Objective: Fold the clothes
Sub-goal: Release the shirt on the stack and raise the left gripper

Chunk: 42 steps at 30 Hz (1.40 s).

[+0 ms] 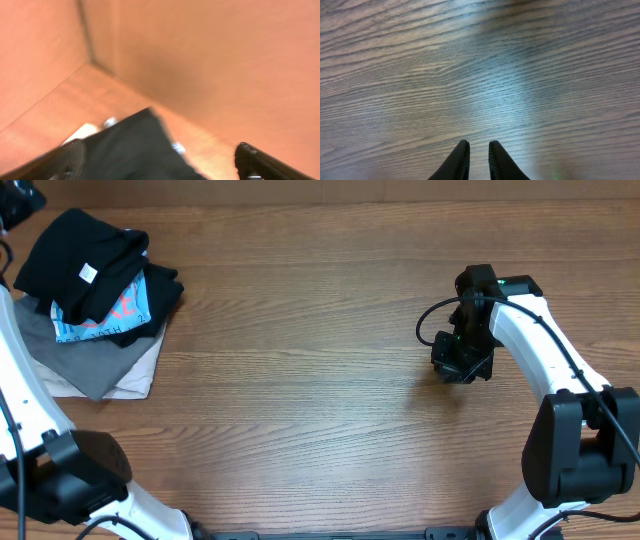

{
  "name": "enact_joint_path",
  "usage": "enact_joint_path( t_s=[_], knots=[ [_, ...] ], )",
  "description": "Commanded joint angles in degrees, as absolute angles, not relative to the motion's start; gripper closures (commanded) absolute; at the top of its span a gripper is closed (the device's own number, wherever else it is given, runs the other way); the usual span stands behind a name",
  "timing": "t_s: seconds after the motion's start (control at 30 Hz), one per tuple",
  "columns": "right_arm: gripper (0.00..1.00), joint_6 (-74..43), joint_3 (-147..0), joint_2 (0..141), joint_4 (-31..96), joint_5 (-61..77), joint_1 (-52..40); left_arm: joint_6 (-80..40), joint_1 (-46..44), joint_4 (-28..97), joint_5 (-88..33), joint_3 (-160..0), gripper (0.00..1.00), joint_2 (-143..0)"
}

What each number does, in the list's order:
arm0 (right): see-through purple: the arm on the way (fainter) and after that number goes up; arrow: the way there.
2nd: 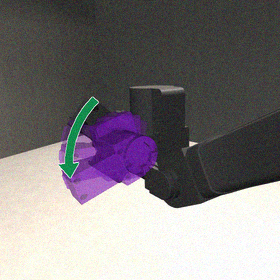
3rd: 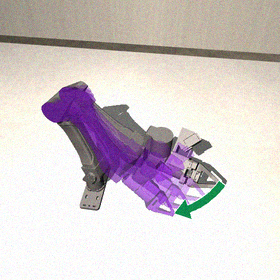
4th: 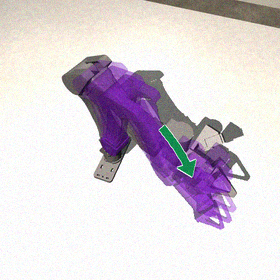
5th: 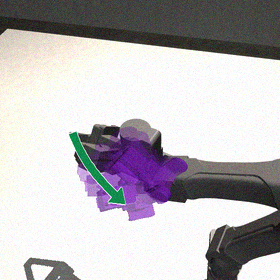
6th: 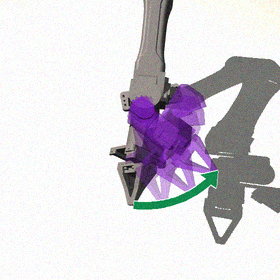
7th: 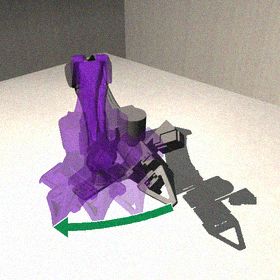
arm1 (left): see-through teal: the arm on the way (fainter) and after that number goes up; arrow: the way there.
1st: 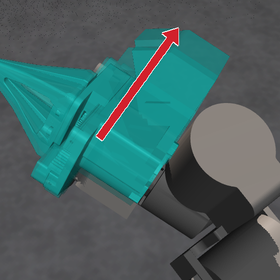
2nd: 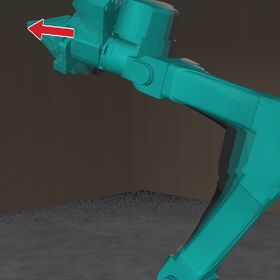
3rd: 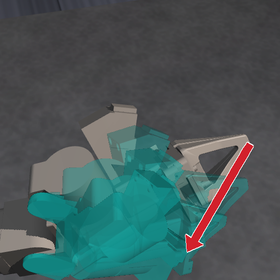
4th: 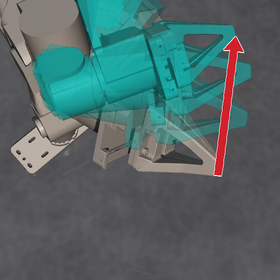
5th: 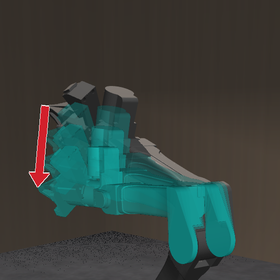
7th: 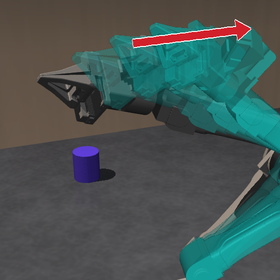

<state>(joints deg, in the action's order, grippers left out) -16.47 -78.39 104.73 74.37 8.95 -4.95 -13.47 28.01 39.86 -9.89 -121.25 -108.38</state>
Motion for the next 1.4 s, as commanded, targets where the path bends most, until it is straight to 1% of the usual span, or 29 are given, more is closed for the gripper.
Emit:
enact_joint_path(
  t_s=[0.0,0.07,0.1,0.13,0.17,0.2,0.23,0.43,0.5,0.63,0.73,0.8,0.87,0.97,1.03,1.1,1.17,1.2,1.23,1.27,1.37],
  knots=[
    [0.83,-16.21,-79.57,103.26,73.84,8.62,-4.73,-14.2,25.06,40.34,-13.61,-120.9,0.3,-109.67],
    [0.83,-16.21,-79.57,103.26,73.84,8.62,-4.73,-14.92,24.14,40.38,-13.67,-120.86,0.41,-111.55],
    [0.83,-16.21,-79.57,103.26,73.84,8.6,-4.73,-15.99,23.64,40.36,-14.28,-120.86,0.46,-112.81],
    [0.82,-16.21,-79.57,103.26,73.82,8.6,-4.73,-16.56,23.2,40.34,-15.86,-120.86,0.48,-114.3],
    [0.82,-16.21,-79.57,103.26,73.8,8.62,-4.73,-16.95,22.9,40.42,-18.17,-120.86,0.48,-116.18],
    [0.82,-16.23,-79.57,103.26,73.8,8.62,-4.73,-16.97,22.79,40.73,-20.25,-120.86,0.44,-117.91],
    [0.82,-16.23,-79.57,103.26,73.82,8.62,-4.73,-16.99,22.7,41.25,-21.65,-120.86,0.43,-119.44],
    [0.82,-16.23,-79.57,103.26,74.06,8.62,-4.73,-18.04,22.57,48.56,-23.07,-120.86,0.44,-129.43],
    [0.82,-16.23,-79.57,103.26,74.02,8.62,-4.73,-18.0,22.59,52.82,-24.71,-120.86,0.44,-133.64],
    [0.82,-16.21,-79.57,103.26,74.02,8.6,-4.73,-16.67,22.85,54.13,-29.3,-121.01,0.42,-134.3],
    [0.83,-16.23,-79.57,103.26,73.78,8.6,-4.73,-15.84,22.85,53.65,-29.5,-122.48,0.4,-131.96],
    [0.83,-16.23,-79.57,103.24,73.14,8.6,-4.73,-15.16,22.83,53.54,-29.5,-123.9,0.34,-129.6],
    [0.83,-16.23,-79.68,103.18,71.85,8.62,-4.73,-14.15,22.81,53.58,-29.5,-125.08,0.24,-126.82],
    [0.82,-16.19,-81.54,103.18,69.43,8.6,-4.73,-11.33,22.15,53.71,-29.41,-125.84,0.02,-121.4],
    [0.81,-16.01,-84.12,103.18,67.2,8.62,-4.73,-8.54,20.91,54.08,-27.16,-125.84,0.0,-117.95],
    [0.75,-14.52,-88.64,103.18,63.16,8.73,-4.73,-5.19,18.06,55.55,-20.8,-125.84,0.0,-114.26],
    [0.42,-13.19,-92.29,103.18,59.81,9.06,-4.73,-2.52,14.83,57.65,-16.21,-125.84,0.0,-112.14],
    [0.21,-13.23,-93.71,103.18,58.67,9.1,-4.73,-1.28,13.04,59.05,-14.11,-125.84,0.0,-111.44],
    [0.06,-13.06,-95.33,103.18,57.34,9.04,-4.73,-0.34,10.92,61.14,-11.84,-125.84,0.0,-110.85],
    [0.0,-11.88,-96.68,103.18,56.51,9.06,-4.73,0.3,9.06,63.2,-10.35,-125.84,0.0,-110.69],
    [0.0,-5.87,-100.47,103.18,55.64,9.02,-4.73,0.91,3.75,71.5,-5.06,-125.78,0.0,-110.69]
  ],
)
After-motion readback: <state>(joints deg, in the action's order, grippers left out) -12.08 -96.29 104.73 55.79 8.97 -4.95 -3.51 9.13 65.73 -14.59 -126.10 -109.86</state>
